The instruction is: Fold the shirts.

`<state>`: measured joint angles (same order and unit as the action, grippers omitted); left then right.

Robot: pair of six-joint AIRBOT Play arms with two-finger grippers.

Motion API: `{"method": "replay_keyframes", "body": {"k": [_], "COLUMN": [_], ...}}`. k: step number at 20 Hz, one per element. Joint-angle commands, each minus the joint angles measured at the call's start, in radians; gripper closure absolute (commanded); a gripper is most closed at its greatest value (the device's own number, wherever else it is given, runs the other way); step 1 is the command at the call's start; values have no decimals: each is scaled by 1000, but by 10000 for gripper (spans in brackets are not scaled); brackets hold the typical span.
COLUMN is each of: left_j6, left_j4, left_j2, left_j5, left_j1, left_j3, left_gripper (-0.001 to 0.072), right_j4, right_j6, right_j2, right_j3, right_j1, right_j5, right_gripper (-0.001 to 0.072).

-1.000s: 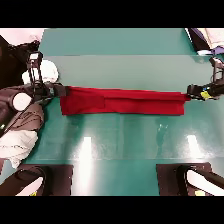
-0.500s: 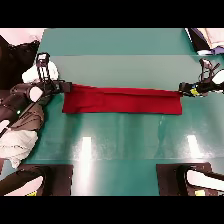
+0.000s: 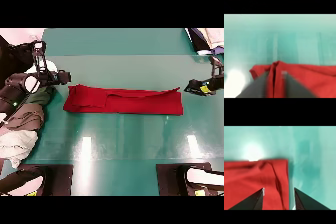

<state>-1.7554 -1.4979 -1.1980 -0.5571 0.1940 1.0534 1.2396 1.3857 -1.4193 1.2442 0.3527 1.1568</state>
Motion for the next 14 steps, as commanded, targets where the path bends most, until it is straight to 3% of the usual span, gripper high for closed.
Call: {"method": "replay_keyframes", "body": {"k": [1,5,12,13,14], "left_j6": [11,9,8,8,8], "left_j4": [17,18,71,74,80], "left_j2": [-1,-1,-8,-14,-23], "left_j5": [-121,-228,-256,-271,-280], "left_j1": [0,0,3,9,19], "left_j3": [18,18,18,18,18], "left_gripper": [682,683,683,683,683], "right_j4": [-241,-305,-335,-359,-380], "right_j6": [-154,-195,-247,-253,-269], "right_j2": [-108,-249,-319,-319,-319], "right_j3": [35,34,29,23,15], "right_j1": [143,196,152,139,126], "right_j5": [213,278,218,200,185], "right_gripper": [169,169,176,186,241]}}
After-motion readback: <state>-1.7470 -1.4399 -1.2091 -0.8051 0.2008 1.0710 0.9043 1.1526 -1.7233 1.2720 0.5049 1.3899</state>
